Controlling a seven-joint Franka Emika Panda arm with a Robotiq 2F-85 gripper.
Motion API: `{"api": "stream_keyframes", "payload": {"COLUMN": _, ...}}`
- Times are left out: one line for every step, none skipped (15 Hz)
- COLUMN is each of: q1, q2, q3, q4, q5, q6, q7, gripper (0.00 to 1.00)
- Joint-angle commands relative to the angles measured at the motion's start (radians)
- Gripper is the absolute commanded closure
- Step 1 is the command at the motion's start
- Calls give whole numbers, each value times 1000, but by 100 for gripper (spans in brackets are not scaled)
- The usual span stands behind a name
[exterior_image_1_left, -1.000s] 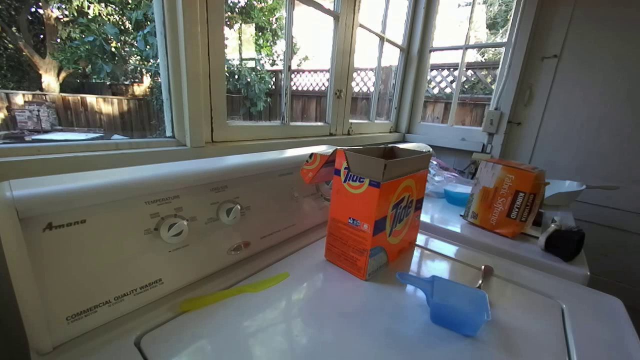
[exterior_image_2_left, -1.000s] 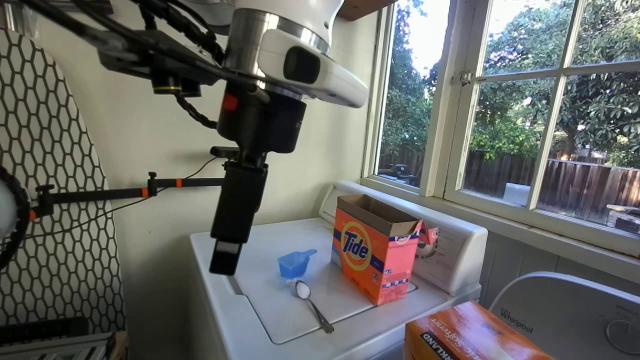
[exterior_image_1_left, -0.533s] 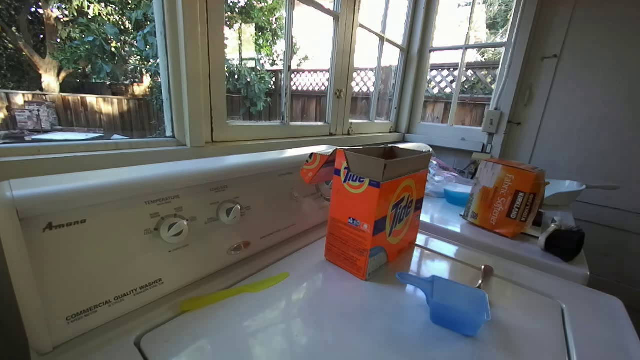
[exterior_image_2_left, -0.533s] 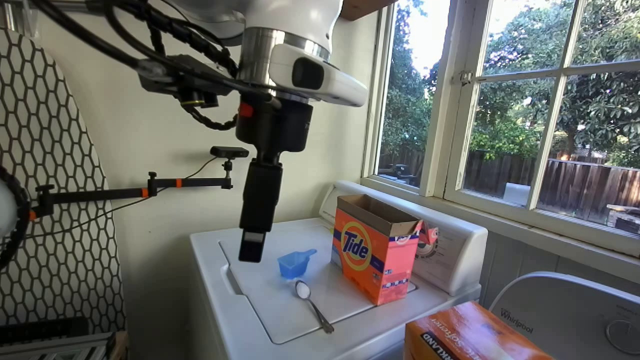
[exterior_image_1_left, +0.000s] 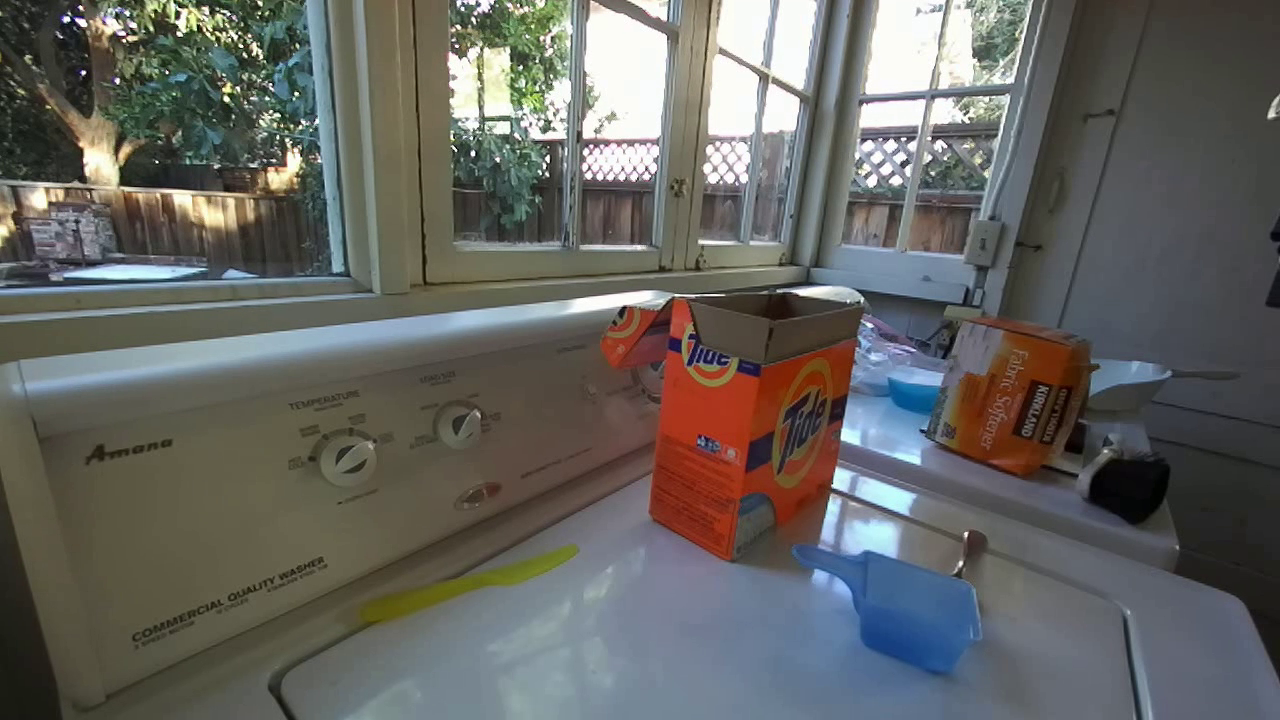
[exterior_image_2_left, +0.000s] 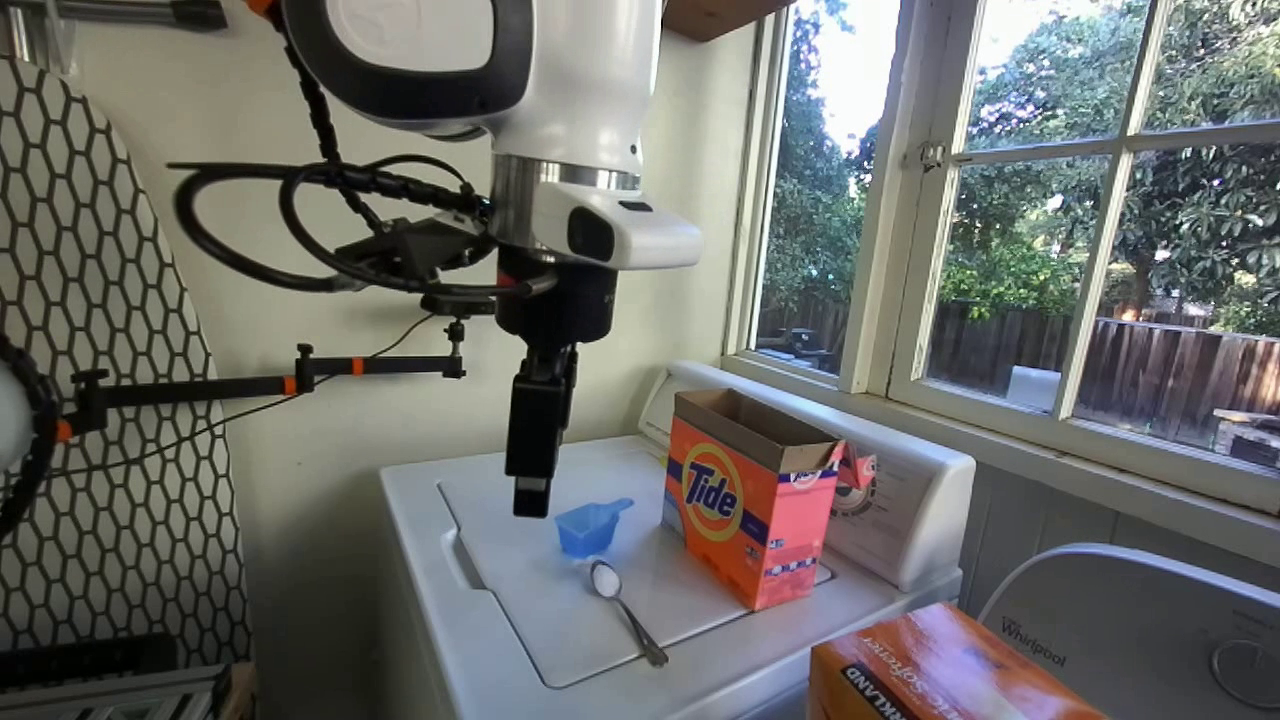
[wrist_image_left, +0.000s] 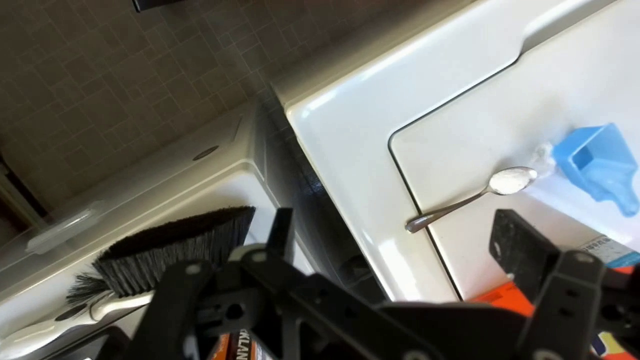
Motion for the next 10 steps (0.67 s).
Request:
{"api": "stream_keyframes", "payload": {"q1": 18, "q2": 1, "q3": 67, "q4": -56, "q5": 14, "q6": 61, "q7": 89, "gripper": 0}}
{"api": "stream_keyframes", "payload": {"q1": 26, "q2": 11, "q3": 86, "q4": -58, "q5": 10, "q6": 58, "q7": 109, "gripper": 0}}
{"api": "stream_keyframes", "payload": {"q1": 41, "q2": 20, "q3": 98, "q4": -57, "q5": 15, "q6": 38, "q7": 113, "gripper": 0}}
{"api": "stream_keyframes", "payload": {"q1": 61, "q2": 31, "q3": 97, "q4": -50, "q5": 21, "q6": 8, "q7": 88, "gripper": 0}}
{"api": "stream_keyframes", "payload": {"q1": 40, "q2": 19, "q3": 84, "q4": -38, "q5": -2, "q6": 21, "q7": 85, "gripper": 0}}
{"api": "stream_keyframes", "payload": {"q1": 53, "q2": 26, "q3": 92, "q4": -40, "q5": -2, "q6": 20, "q7": 86, "gripper": 0}}
{"api": "stream_keyframes", "payload": {"q1": 60, "q2": 32, "q3": 95, "q4": -40, "q5": -1, "q6": 20, "q7": 86, "gripper": 0}}
{"api": "stream_keyframes", "payload": {"q1": 61, "q2": 35, "q3": 96, "q4": -40, "q5": -1, "q6": 20, "q7": 86, "gripper": 0}}
{"api": "stream_keyframes", "payload": {"q1": 61, "q2": 37, "q3": 95, "q4": -40, "q5": -1, "q6": 20, "q7": 86, "gripper": 0}}
{"api": "stream_keyframes", "payload": {"q1": 61, "q2": 38, "q3": 95, "q4": -40, "q5": -1, "q6": 20, "q7": 86, "gripper": 0}}
